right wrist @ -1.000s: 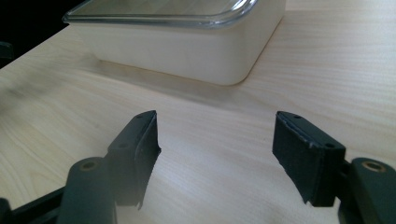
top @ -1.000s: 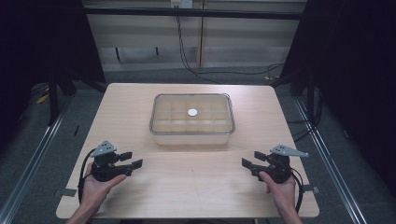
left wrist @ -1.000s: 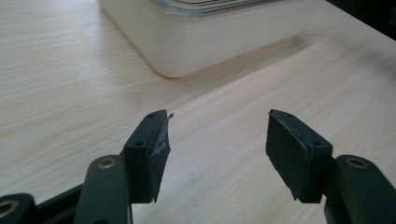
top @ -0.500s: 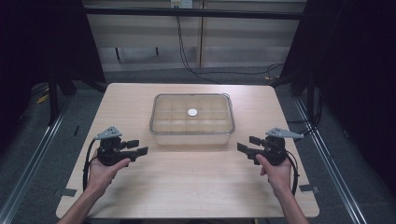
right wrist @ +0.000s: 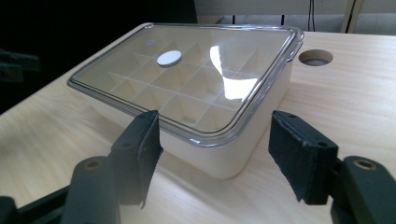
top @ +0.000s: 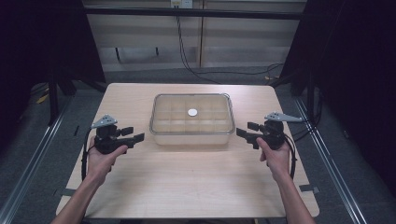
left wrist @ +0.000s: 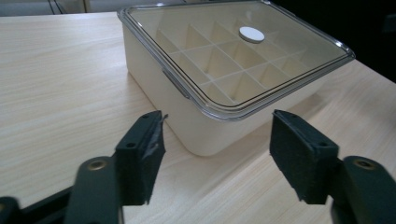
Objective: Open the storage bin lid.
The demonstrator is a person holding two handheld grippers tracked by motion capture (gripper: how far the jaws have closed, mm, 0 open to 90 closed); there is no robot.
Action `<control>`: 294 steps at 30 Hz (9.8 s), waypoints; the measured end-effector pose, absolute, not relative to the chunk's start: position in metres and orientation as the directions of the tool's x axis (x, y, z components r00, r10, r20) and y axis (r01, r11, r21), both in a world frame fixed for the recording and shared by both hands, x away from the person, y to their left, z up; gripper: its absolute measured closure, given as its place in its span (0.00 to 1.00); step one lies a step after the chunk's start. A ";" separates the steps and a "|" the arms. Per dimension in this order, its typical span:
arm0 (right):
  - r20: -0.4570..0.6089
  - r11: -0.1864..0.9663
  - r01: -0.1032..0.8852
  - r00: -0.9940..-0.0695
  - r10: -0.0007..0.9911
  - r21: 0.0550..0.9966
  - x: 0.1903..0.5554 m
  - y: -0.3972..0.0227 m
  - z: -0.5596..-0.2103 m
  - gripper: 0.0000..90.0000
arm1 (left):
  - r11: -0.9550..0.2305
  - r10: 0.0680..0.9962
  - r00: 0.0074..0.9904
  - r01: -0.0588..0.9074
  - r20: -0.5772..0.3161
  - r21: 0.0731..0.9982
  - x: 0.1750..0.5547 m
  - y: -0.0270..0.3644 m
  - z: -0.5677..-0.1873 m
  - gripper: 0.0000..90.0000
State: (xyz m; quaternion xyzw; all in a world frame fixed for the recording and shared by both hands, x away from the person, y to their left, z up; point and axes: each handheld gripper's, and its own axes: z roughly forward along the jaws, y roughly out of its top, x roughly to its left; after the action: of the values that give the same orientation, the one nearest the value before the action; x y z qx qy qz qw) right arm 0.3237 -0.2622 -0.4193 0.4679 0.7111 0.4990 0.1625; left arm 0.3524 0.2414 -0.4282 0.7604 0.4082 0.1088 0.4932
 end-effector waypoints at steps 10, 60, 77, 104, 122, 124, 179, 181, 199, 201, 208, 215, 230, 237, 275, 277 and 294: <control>0.269 0.056 0.556 -0.485 0.832 0.829 0.345 -0.262 -0.417 0.32 | -0.207 0.698 0.672 0.520 -0.247 0.829 0.372 0.228 -0.416 0.38; 0.408 0.085 0.746 -0.451 0.794 0.660 0.413 -0.237 -0.449 0.20 | -0.244 0.726 0.618 0.642 -0.302 0.727 0.426 0.203 -0.451 0.21; 0.416 0.091 0.748 -0.460 0.784 0.657 0.421 -0.227 -0.455 0.19 | -0.249 0.694 0.641 0.641 -0.328 0.726 0.435 0.191 -0.455 0.18; 0.394 0.060 0.725 -0.440 0.807 0.686 0.421 -0.229 -0.453 0.33 | -0.247 0.674 0.653 0.640 -0.346 0.727 0.438 0.188 -0.454 0.29; 0.357 0.066 0.711 -0.428 0.830 0.700 0.420 -0.227 -0.451 0.33 | -0.224 0.686 0.635 0.649 -0.356 0.727 0.439 0.189 -0.454 0.33; 0.341 0.081 0.704 -0.437 0.832 0.706 0.420 -0.225 -0.451 0.31 | -0.222 0.689 0.633 0.649 -0.355 0.727 0.439 0.189 -0.454 0.33; 0.404 -0.027 0.633 -0.460 0.791 0.773 0.403 -0.245 -0.436 0.62 | -0.172 0.697 0.643 0.580 -0.317 0.797 0.426 0.200 -0.441 0.57; 0.399 -0.022 0.628 -0.466 0.790 0.778 0.402 -0.245 -0.435 0.62 | -0.176 0.693 0.648 0.576 -0.315 0.798 0.425 0.201 -0.440 0.58; 0.418 -0.039 0.598 -0.511 0.752 0.801 0.394 -0.247 -0.426 0.76 | -0.127 0.660 0.662 0.564 -0.355 0.816 0.418 0.203 -0.430 0.67; 0.418 -0.036 0.593 -0.521 0.744 0.804 0.393 -0.247 -0.425 0.76 | -0.128 0.658 0.665 0.560 -0.353 0.818 0.417 0.204 -0.428 0.68; 0.423 -0.013 0.580 -0.579 0.697 0.815 0.390 -0.247 -0.423 0.72 | -0.116 0.658 0.663 0.558 -0.358 0.821 0.416 0.210 -0.425 0.69; 0.409 0.010 0.565 -0.610 0.678 0.825 0.389 -0.246 -0.423 0.76 | -0.125 0.659 0.668 0.549 -0.344 0.826 0.415 0.212 -0.423 0.70; 0.400 0.001 0.590 -0.548 0.734 0.807 0.383 -0.243 -0.419 0.79 | -0.127 0.659 0.671 0.546 -0.340 0.828 0.410 0.210 -0.422 0.71; 0.404 0.002 0.600 -0.542 0.736 0.800 0.379 -0.241 -0.417 0.79 | -0.125 0.656 0.671 0.548 -0.345 0.827 0.407 0.211 -0.422 0.71; 0.443 -0.039 0.629 -0.501 0.744 0.776 0.340 -0.248 -0.413 0.79 | -0.207 0.640 0.701 0.551 -0.314 0.808 0.375 0.205 -0.421 0.70; 0.441 -0.038 0.624 -0.506 0.741 0.781 0.338 -0.247 -0.411 0.80 | -0.208 0.637 0.704 0.548 -0.314 0.810 0.373 0.206 -0.420 0.70; 0.452 -0.020 0.645 -0.512 0.730 0.764 0.322 -0.236 -0.412 0.81 | -0.216 0.650 0.685 0.582 -0.329 0.784 0.353 0.218 -0.424 0.70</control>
State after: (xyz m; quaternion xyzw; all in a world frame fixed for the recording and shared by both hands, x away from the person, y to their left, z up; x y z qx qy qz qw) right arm 0.3223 -0.2360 -0.4120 0.4921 0.6987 0.5177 0.0414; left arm 0.3528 0.2180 -0.4235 0.7789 0.3954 0.0353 0.4854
